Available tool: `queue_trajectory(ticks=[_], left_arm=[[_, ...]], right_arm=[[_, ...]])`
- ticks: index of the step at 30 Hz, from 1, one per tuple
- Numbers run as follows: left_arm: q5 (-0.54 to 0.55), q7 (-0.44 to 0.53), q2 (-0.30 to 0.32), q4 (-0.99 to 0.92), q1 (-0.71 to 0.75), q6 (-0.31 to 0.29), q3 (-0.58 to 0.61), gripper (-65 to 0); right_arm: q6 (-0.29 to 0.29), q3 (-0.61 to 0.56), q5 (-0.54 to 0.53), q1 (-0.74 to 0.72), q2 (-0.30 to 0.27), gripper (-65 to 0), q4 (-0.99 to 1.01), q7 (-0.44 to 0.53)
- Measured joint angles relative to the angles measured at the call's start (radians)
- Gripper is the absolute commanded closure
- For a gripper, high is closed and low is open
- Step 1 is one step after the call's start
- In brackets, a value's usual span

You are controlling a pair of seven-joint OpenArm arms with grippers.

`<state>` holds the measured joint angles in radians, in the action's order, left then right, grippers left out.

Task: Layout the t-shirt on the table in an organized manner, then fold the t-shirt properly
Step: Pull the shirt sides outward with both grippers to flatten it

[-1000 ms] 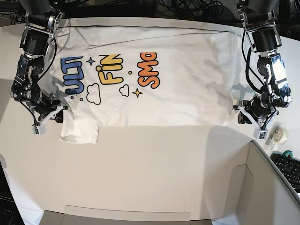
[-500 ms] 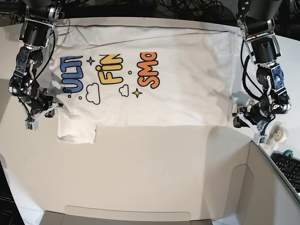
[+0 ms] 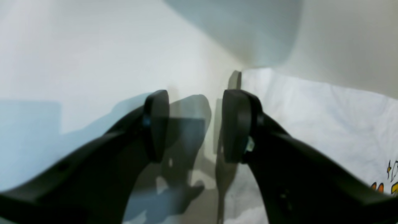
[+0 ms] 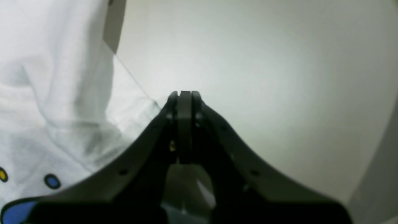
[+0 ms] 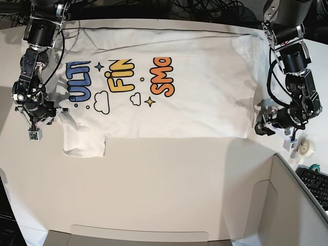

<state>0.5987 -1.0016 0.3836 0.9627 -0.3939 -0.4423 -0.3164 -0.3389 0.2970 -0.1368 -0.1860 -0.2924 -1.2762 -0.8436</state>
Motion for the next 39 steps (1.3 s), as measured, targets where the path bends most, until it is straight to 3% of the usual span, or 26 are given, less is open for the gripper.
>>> queue_trajectory(ticks=[18, 22, 28, 39], left_arm=[[0.010, -0.059, 0.000, 0.000, 0.000, -0.001, 0.001, -29.6], [0.089, -0.107, 0.000, 0.000, -0.002, 0.000, 0.000, -33.9], [0.159, -0.166, 0.000, 0.000, -0.002, 0.000, 0.000, -34.2], [0.180, -0.128, -0.013, -0.076, -0.034, -0.003, 0.001, -34.1]], right_arm=[[0.003, 0.003, -0.065, -0.002, -0.006, 0.0, 0.006, -0.008], [0.003, 0.003, -0.064, -0.002, -0.005, 0.0, 0.006, -0.008], [0.004, 0.005, -0.064, -0.002, -0.003, 0.0, 0.006, -0.008], [0.004, 0.004, -0.064, 0.001, -0.003, 0.0, 0.007, -0.001]])
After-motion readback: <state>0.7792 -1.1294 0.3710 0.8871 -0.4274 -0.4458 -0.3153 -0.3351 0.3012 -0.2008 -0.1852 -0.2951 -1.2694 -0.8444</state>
